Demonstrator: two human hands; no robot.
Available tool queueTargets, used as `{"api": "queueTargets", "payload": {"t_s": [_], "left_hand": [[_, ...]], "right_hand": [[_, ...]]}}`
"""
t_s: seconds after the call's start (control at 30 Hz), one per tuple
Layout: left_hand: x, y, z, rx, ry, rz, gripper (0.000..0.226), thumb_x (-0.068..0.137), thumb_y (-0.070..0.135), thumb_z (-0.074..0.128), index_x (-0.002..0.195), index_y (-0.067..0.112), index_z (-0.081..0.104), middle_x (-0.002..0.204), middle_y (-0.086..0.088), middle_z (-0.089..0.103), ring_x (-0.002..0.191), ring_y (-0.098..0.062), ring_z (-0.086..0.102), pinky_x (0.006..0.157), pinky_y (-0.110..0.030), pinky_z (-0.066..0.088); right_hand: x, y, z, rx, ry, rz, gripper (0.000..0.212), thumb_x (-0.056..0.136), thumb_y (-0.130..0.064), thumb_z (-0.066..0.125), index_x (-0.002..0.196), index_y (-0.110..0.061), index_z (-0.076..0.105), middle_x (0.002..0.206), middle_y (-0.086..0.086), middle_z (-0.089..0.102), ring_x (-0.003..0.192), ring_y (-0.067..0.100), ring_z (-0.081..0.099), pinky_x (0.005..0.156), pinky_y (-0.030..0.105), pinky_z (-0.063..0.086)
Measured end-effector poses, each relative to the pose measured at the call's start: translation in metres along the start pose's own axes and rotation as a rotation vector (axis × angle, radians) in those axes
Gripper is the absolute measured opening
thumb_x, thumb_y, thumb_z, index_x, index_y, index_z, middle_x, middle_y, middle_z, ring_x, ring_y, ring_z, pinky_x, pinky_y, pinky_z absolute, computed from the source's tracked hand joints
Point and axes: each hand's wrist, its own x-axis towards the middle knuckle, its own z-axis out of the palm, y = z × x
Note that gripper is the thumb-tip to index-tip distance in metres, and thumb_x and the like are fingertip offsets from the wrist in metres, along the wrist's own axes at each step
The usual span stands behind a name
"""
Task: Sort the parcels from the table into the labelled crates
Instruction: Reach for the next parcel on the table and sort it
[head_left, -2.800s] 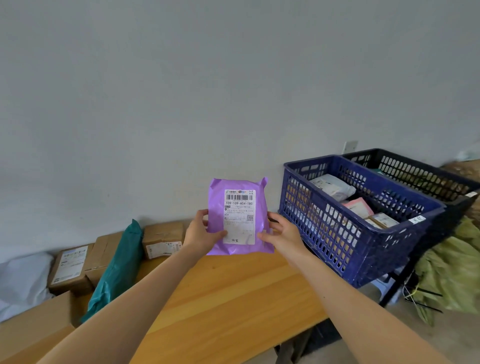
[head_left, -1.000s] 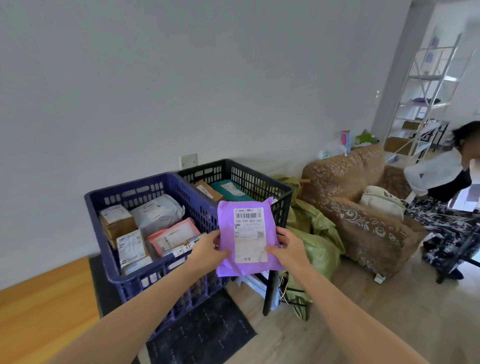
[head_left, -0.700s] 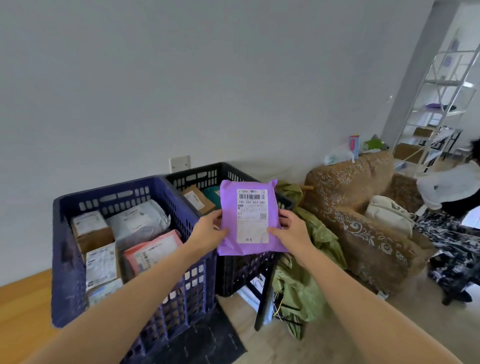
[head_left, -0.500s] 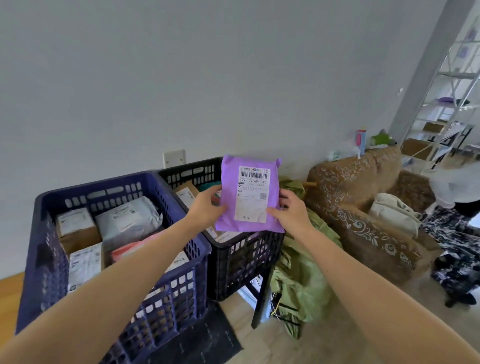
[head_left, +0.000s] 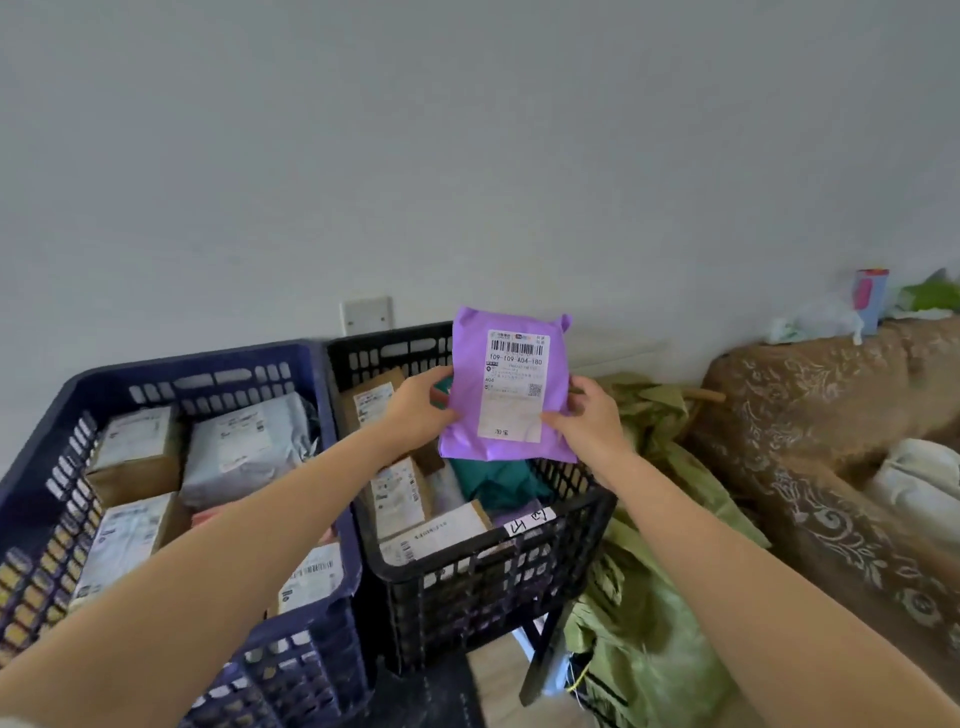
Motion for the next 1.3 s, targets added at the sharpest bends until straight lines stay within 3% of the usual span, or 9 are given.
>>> {"api": "queueTargets", "payload": {"t_s": [0.2, 0.33, 0.47, 0.63, 0.77, 0.87, 0.97, 1.1, 1.3], "left_hand": [[0.038, -0.016, 0.022, 0.058, 0.04, -0.198, 0.055, 0.079, -0.006, 0.059, 0.132, 0.007, 0.053, 0.1, -0.012, 0.067, 0.091, -0.024, 0.065, 0.065, -0.021, 0.05], [0.058, -0.026, 0.038, 0.093, 0.095, -0.283, 0.044, 0.079, -0.006, 0.059, 0.121, 0.006, 0.06, 0.101, -0.013, 0.068, 0.093, -0.028, 0.065, 0.076, -0.036, 0.056], [0.073, -0.035, 0.051, 0.102, 0.159, -0.351, 0.039, 0.076, -0.01, 0.056, 0.112, 0.003, 0.063, 0.096, -0.016, 0.068, 0.091, -0.031, 0.066, 0.077, -0.041, 0.055], [0.088, -0.05, 0.056, 0.11, 0.242, -0.431, 0.05, 0.078, -0.005, 0.059, 0.125, 0.01, 0.055, 0.097, -0.011, 0.066, 0.09, -0.027, 0.063, 0.069, -0.032, 0.051], [0.111, -0.065, 0.054, 0.12, 0.265, -0.458, 0.048, 0.079, -0.005, 0.061, 0.125, 0.009, 0.055, 0.085, -0.004, 0.064, 0.082, -0.023, 0.062, 0.06, -0.024, 0.047], [0.131, -0.08, 0.048, 0.144, 0.275, -0.465, 0.047, 0.08, -0.002, 0.063, 0.125, 0.009, 0.054, 0.085, -0.006, 0.064, 0.08, -0.021, 0.062, 0.057, -0.021, 0.044], [0.146, -0.095, 0.046, 0.149, 0.28, -0.494, 0.047, 0.081, 0.002, 0.065, 0.125, 0.012, 0.053, 0.088, -0.003, 0.063, 0.074, -0.012, 0.059, 0.05, -0.017, 0.041], [0.167, -0.11, 0.045, 0.21, 0.239, -0.465, 0.048, 0.082, 0.009, 0.069, 0.127, 0.013, 0.053, 0.084, 0.006, 0.058, 0.068, -0.002, 0.054, 0.049, -0.011, 0.037], [0.188, -0.126, 0.049, 0.316, 0.132, -0.435, 0.065, 0.083, 0.007, 0.066, 0.142, 0.018, 0.039, 0.108, -0.004, 0.062, 0.084, -0.014, 0.058, 0.059, -0.02, 0.047]], "right_hand": [[0.065, 0.034, 0.012, -0.031, -0.207, 0.065, 0.054, 0.08, 0.003, 0.068, 0.13, -0.006, 0.049, 0.124, 0.012, 0.06, 0.109, 0.023, 0.058, 0.09, 0.037, 0.053], [0.101, 0.051, 0.021, -0.054, -0.316, 0.084, 0.056, 0.083, -0.002, 0.069, 0.132, -0.011, 0.045, 0.127, 0.008, 0.057, 0.115, 0.023, 0.055, 0.095, 0.043, 0.052], [0.126, 0.066, 0.03, -0.085, -0.38, 0.074, 0.056, 0.084, -0.004, 0.068, 0.133, -0.013, 0.044, 0.13, 0.006, 0.055, 0.116, 0.02, 0.054, 0.095, 0.036, 0.05], [0.145, 0.073, 0.046, -0.11, -0.411, 0.063, 0.061, 0.086, -0.006, 0.066, 0.141, -0.012, 0.039, 0.135, 0.007, 0.053, 0.121, 0.021, 0.052, 0.095, 0.035, 0.05], [0.169, 0.077, 0.063, -0.131, -0.428, 0.041, 0.055, 0.09, -0.006, 0.061, 0.14, -0.014, 0.04, 0.133, 0.004, 0.054, 0.119, 0.019, 0.053, 0.068, 0.014, 0.05], [0.187, 0.076, 0.078, -0.168, -0.448, 0.009, 0.048, 0.093, -0.007, 0.057, 0.138, -0.014, 0.044, 0.129, 0.004, 0.057, 0.11, 0.015, 0.055, 0.074, 0.018, 0.048], [0.198, 0.079, 0.091, -0.207, -0.48, -0.015, 0.036, 0.095, -0.014, 0.055, 0.131, -0.017, 0.05, 0.115, 0.0, 0.061, 0.088, 0.004, 0.053, 0.061, 0.01, 0.042], [0.217, 0.087, 0.103, -0.297, -0.52, -0.063, 0.022, 0.098, -0.014, 0.048, 0.118, -0.022, 0.052, 0.119, 0.002, 0.06, 0.09, 0.006, 0.055, 0.058, 0.011, 0.046], [0.24, 0.092, 0.123, -0.52, -0.594, -0.066, 0.055, 0.096, 0.001, 0.043, 0.147, -0.016, 0.032, 0.137, 0.012, 0.04, 0.108, 0.021, 0.05, 0.074, 0.021, 0.046]]}}
